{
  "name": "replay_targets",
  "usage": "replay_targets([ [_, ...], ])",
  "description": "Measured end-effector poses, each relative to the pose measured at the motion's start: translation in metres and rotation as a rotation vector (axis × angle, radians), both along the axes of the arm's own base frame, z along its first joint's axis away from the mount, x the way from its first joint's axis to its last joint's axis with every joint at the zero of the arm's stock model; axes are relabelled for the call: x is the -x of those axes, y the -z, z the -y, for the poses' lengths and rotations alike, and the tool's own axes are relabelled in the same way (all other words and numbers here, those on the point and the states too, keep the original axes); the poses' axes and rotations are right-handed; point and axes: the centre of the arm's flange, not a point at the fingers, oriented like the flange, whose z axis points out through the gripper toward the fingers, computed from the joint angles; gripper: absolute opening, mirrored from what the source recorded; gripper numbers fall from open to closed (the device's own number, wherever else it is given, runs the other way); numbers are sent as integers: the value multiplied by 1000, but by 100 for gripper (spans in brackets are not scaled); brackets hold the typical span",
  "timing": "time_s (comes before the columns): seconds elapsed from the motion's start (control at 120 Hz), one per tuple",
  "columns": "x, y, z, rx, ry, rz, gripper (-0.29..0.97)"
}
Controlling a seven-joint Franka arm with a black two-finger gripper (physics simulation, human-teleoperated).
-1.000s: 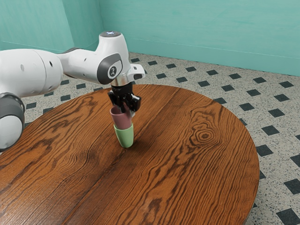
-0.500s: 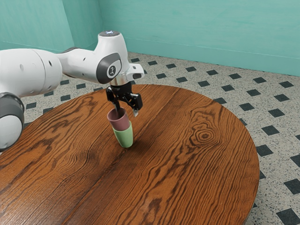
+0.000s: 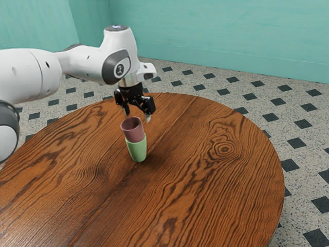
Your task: Place the left cup onto the right cup
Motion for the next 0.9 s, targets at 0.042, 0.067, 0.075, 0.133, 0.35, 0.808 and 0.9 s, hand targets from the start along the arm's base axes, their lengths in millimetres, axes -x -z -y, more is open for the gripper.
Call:
replay_targets([
  [0.042,2,-5,0,0,0,0,66],
  [0.067,3,-9,1,0,2,-1,66],
  [0.075,3,-10,1,0,2,-1,66],
  [0.133,6,-18,4,2,5,-4,66],
  [0.35,22,-63,11,21,-2,-34,66],
  [0.808,74,-131,43,59,-30,-153,66],
  [0.9,81,-146,40,57,-5,-151,66],
])
